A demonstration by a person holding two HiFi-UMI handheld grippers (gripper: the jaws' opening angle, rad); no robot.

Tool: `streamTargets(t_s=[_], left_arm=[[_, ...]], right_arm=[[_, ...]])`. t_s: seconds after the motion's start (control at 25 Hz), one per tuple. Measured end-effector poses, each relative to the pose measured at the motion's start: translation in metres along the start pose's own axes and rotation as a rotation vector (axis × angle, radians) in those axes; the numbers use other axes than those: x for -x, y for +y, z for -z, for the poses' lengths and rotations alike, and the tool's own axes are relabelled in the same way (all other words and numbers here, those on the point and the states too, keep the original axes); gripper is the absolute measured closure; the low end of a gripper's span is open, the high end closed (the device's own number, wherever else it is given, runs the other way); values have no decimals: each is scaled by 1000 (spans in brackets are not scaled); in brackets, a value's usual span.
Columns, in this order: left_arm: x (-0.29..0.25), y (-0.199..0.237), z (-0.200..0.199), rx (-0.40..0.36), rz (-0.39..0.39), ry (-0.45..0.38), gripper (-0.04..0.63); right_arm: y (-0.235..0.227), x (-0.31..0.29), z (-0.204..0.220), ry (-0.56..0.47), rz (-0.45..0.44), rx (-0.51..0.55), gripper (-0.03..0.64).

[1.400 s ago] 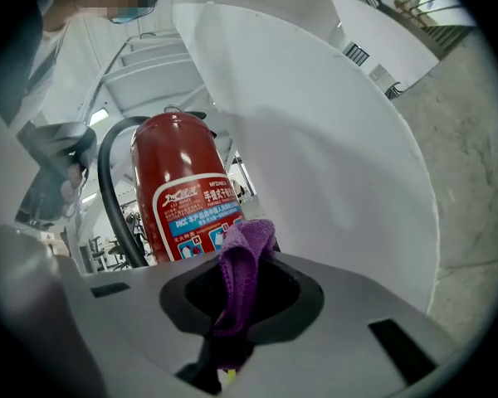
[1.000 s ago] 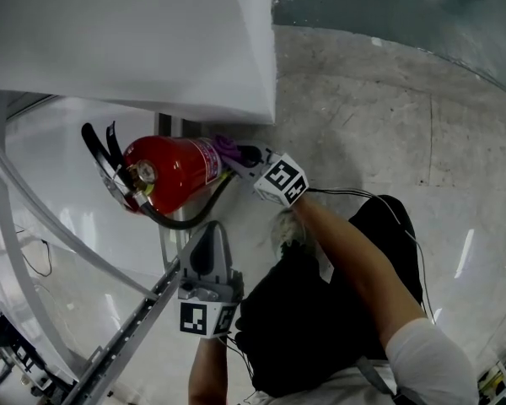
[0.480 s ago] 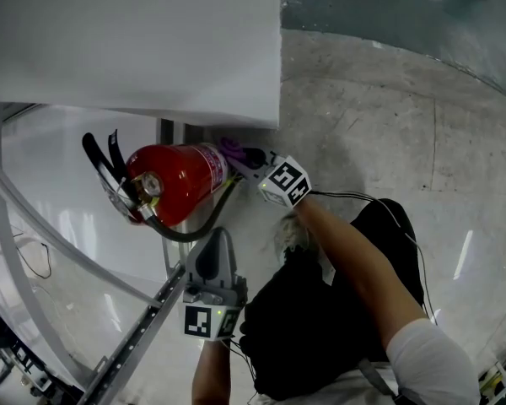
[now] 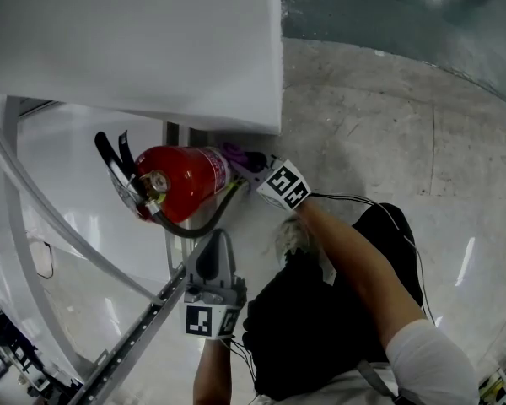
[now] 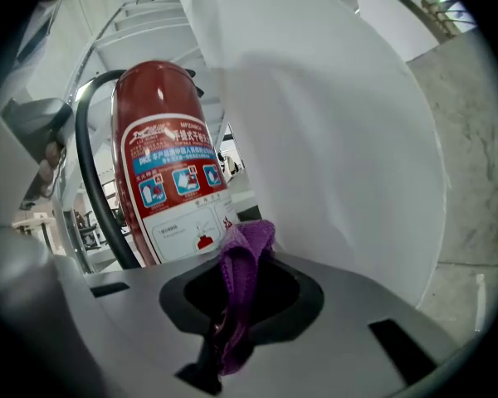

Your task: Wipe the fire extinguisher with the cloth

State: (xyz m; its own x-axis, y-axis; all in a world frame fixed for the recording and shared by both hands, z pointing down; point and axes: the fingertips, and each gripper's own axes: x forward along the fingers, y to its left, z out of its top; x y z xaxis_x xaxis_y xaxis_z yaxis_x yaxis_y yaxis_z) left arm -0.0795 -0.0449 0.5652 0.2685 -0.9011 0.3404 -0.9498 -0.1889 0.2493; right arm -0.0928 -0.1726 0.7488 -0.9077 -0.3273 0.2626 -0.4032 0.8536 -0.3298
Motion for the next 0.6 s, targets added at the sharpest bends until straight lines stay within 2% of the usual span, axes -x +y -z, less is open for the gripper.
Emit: streamTargets(t_s=[0.24,0.4,0.6], left_arm=[[7,2,-27,-27,-26,-46,591],[15,-3,-42,-39,-32,-71,591],[32,2,-61,-62,-56,-117,591]], right_arm=[[9,18,-52,-68,5,19,561],[26,25,-83,-96,-23,34,561],[42,38,-115,-152,-25,18,561]])
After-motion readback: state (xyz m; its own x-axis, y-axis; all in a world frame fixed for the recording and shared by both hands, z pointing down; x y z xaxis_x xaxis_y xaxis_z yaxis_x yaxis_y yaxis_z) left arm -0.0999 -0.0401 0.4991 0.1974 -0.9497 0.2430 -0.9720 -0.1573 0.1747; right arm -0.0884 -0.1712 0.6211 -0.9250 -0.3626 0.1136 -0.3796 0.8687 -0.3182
